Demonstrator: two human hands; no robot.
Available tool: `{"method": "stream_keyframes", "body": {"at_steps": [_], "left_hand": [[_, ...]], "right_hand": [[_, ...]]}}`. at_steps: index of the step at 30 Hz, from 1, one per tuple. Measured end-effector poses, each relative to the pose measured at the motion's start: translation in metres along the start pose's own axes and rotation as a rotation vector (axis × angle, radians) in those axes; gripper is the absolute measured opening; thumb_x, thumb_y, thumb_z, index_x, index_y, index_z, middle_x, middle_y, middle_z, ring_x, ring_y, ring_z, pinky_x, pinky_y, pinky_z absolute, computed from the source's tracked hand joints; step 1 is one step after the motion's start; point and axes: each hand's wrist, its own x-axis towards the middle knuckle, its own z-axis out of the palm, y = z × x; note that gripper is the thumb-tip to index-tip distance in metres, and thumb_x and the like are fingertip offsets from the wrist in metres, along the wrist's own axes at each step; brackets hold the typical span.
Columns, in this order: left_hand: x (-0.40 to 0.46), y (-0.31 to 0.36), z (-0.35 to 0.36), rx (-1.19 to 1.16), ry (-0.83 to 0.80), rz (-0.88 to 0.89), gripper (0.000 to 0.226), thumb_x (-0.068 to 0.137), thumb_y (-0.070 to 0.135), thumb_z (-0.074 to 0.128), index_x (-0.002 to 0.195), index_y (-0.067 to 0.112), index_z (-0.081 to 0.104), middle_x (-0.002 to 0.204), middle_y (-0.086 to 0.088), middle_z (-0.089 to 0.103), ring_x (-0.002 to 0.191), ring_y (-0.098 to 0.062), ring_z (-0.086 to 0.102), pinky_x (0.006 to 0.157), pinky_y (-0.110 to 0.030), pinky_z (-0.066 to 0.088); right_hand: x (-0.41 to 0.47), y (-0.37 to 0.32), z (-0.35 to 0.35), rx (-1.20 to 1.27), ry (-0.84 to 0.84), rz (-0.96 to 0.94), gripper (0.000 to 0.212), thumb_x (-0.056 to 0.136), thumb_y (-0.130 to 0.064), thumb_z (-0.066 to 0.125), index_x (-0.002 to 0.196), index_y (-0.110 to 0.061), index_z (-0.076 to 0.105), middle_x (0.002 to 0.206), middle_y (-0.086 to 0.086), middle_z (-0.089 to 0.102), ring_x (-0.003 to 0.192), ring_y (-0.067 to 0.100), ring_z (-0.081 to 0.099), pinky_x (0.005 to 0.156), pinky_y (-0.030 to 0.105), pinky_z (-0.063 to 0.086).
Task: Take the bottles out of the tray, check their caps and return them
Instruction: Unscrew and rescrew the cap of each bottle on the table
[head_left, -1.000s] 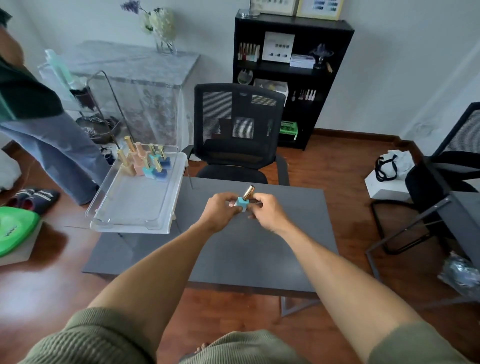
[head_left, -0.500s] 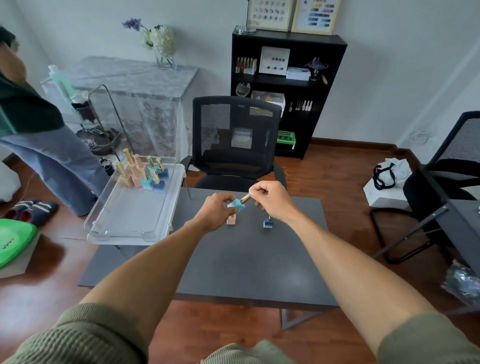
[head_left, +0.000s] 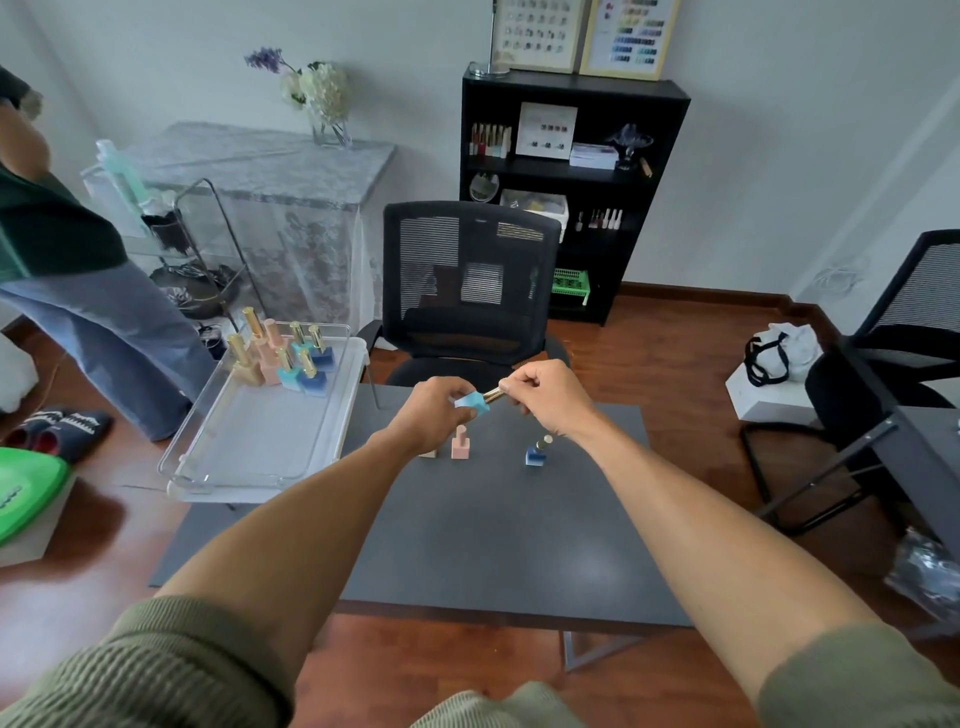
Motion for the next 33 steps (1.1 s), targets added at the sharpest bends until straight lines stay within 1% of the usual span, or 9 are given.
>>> {"method": "stream_keyframes", "body": {"at_steps": [5, 10, 12, 15, 17, 20, 23, 28, 33], "left_hand": [[0.001, 0.001, 0.004, 0.002, -0.006, 0.007, 0.023, 0.093, 0.015, 0.072, 0.115, 0.019, 0.072, 0.109, 0.001, 0.067, 0.090, -0.016, 0.063, 0.074, -0.022, 0.047], [0.001, 0.001, 0.006, 0.008, -0.032, 0.001, 0.022, 0.093, 0.014, 0.073, 0.114, 0.019, 0.071, 0.107, 0.003, 0.066, 0.093, -0.016, 0.063, 0.083, -0.028, 0.050], [0.001, 0.000, 0.006, 0.021, -0.029, 0.002, 0.024, 0.093, 0.014, 0.072, 0.116, 0.018, 0.070, 0.105, 0.004, 0.064, 0.091, -0.014, 0.062, 0.080, -0.026, 0.048], [0.002, -0.002, 0.006, 0.028, -0.014, -0.005, 0.025, 0.093, 0.014, 0.072, 0.117, 0.017, 0.070, 0.104, 0.005, 0.063, 0.086, -0.011, 0.060, 0.072, -0.019, 0.044], [0.003, -0.003, 0.006, 0.027, -0.006, -0.015, 0.024, 0.092, 0.014, 0.072, 0.117, 0.016, 0.070, 0.104, 0.004, 0.064, 0.086, -0.012, 0.060, 0.069, -0.018, 0.043], [0.004, -0.002, 0.006, 0.041, -0.009, -0.011, 0.023, 0.093, 0.013, 0.072, 0.116, 0.015, 0.071, 0.106, 0.001, 0.067, 0.090, -0.015, 0.062, 0.071, -0.019, 0.044], [0.004, -0.004, 0.006, 0.056, -0.013, -0.003, 0.023, 0.093, 0.013, 0.072, 0.116, 0.015, 0.072, 0.110, -0.001, 0.069, 0.094, -0.017, 0.063, 0.069, -0.017, 0.045], [0.002, -0.009, 0.008, 0.058, -0.021, -0.017, 0.022, 0.093, 0.016, 0.072, 0.115, 0.018, 0.071, 0.109, -0.002, 0.069, 0.093, -0.020, 0.065, 0.072, -0.024, 0.051], [0.001, -0.013, 0.011, 0.075, -0.025, -0.016, 0.020, 0.093, 0.017, 0.072, 0.112, 0.018, 0.073, 0.108, -0.001, 0.069, 0.096, -0.018, 0.063, 0.077, -0.025, 0.047]], "right_hand": [[-0.001, 0.004, 0.002, -0.070, 0.028, 0.065, 0.050, 0.100, -0.044, 0.063, 0.068, -0.007, 0.074, 0.067, 0.008, 0.074, 0.057, 0.015, 0.062, 0.067, 0.035, 0.054], [-0.004, 0.008, 0.006, -0.087, 0.027, 0.126, 0.066, 0.103, -0.058, 0.050, 0.073, -0.004, 0.073, 0.068, 0.007, 0.075, 0.058, 0.019, 0.069, 0.070, 0.040, 0.060], [-0.005, 0.009, 0.006, -0.060, 0.023, 0.133, 0.060, 0.103, -0.058, 0.048, 0.084, -0.006, 0.072, 0.075, 0.007, 0.076, 0.055, 0.017, 0.071, 0.066, 0.037, 0.059], [-0.007, 0.013, 0.005, 0.019, -0.018, 0.054, 0.022, 0.101, -0.036, 0.062, 0.115, -0.021, 0.067, 0.086, 0.002, 0.076, 0.064, 0.011, 0.074, 0.061, 0.029, 0.054], [-0.007, 0.016, 0.006, 0.026, -0.046, -0.009, 0.024, 0.098, -0.018, 0.067, 0.122, -0.024, 0.064, 0.089, -0.001, 0.076, 0.073, 0.013, 0.075, 0.062, 0.024, 0.051], [-0.007, 0.017, 0.008, 0.027, -0.051, -0.040, 0.017, 0.096, -0.006, 0.069, 0.107, -0.019, 0.069, 0.085, 0.002, 0.074, 0.076, 0.019, 0.075, 0.070, 0.028, 0.057], [-0.006, 0.017, 0.009, 0.025, -0.059, -0.020, 0.005, 0.099, -0.014, 0.069, 0.097, -0.017, 0.072, 0.075, -0.002, 0.074, 0.068, 0.011, 0.071, 0.070, 0.026, 0.057], [-0.007, 0.018, 0.012, -0.006, -0.067, 0.027, 0.027, 0.103, -0.030, 0.064, 0.082, -0.015, 0.073, 0.069, -0.001, 0.074, 0.053, 0.003, 0.065, 0.055, 0.022, 0.049], [-0.007, 0.022, 0.018, -0.011, -0.092, 0.081, 0.044, 0.104, -0.041, 0.060, 0.077, -0.008, 0.071, 0.066, 0.003, 0.075, 0.047, 0.008, 0.066, 0.056, 0.026, 0.049]]}}
